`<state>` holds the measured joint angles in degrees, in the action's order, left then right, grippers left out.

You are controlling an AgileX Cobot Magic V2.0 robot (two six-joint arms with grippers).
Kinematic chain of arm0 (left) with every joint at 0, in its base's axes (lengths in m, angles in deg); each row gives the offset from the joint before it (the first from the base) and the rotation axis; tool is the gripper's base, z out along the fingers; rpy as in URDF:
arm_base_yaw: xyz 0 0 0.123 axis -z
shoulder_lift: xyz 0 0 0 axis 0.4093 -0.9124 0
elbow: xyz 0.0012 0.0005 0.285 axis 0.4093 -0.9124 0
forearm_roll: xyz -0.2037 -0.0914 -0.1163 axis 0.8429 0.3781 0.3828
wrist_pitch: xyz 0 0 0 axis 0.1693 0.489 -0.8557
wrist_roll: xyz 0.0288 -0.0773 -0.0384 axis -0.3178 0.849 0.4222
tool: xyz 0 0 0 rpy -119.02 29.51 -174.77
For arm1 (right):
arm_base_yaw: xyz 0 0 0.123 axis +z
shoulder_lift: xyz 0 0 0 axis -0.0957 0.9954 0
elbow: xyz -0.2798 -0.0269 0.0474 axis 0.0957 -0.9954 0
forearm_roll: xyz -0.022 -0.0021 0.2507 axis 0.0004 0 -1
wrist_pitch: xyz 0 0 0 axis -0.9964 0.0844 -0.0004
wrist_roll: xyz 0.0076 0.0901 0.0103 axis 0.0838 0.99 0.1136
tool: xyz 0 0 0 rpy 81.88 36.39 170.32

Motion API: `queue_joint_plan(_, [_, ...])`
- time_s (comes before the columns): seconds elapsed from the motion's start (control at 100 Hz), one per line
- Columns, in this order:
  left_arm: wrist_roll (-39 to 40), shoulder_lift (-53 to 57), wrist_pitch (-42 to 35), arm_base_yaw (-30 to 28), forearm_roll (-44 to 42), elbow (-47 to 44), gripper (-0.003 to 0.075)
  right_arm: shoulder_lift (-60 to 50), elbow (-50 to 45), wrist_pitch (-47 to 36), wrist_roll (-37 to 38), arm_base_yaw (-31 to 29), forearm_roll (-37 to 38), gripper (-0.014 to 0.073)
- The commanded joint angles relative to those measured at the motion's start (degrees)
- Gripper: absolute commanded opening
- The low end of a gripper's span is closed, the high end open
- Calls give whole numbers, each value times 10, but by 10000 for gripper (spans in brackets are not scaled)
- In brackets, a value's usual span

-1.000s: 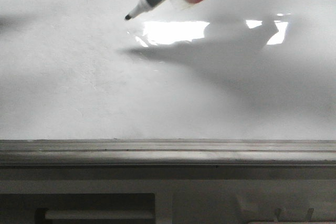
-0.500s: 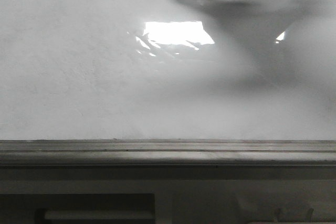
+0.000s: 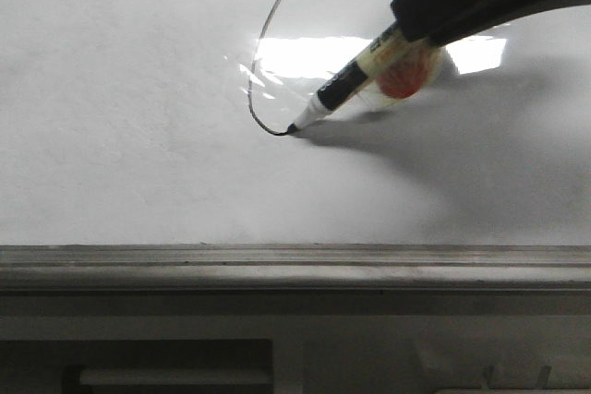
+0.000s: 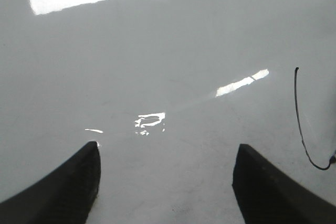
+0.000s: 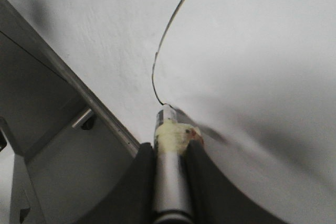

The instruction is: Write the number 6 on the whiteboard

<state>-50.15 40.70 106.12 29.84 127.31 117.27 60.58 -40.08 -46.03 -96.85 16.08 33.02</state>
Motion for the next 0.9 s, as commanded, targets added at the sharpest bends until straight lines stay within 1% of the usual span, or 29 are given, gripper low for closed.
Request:
queue_joint_plan(0.0, [2,3,-22,0,28,16,491,-27,14,-93,12,-4,36,-46])
queue_joint_plan(0.08, [2,3,-22,0,35,16,491,-42,14,-119,12,-4,36,-46])
queue_joint_plan(0.23, [2,3,-22,0,40,16,491,-34,14,-121,5,-2,17,-46])
queue_joint_plan(0.31, [2,3,-22,0,40,16,491,-20,14,-121,-32,4,-18,-46])
queue_joint_plan(0.42, [1,3,-22,0,40,16,491,4,15,-120,-83,27,-78,-46])
queue_joint_plan(0.5, [0,3,-22,0,40,16,491,20,15,-121,-95,41,-89,-46])
queue_joint_plan(0.57, [0,3,-22,0,40,16,491,22,15,-101,-95,46,-90,-46])
queue_joint_plan(0.69, [-4,3,1,2,43,17,491,-19,15,-56,-95,46,-99,-46])
queue_joint_plan(0.78, [-49,3,34,20,69,18,491,-59,15,-42,-94,46,-99,-46])
queue_joint_plan(0.89, [-107,-15,61,73,111,18,491,-84,15,-41,-90,46,-100,-46])
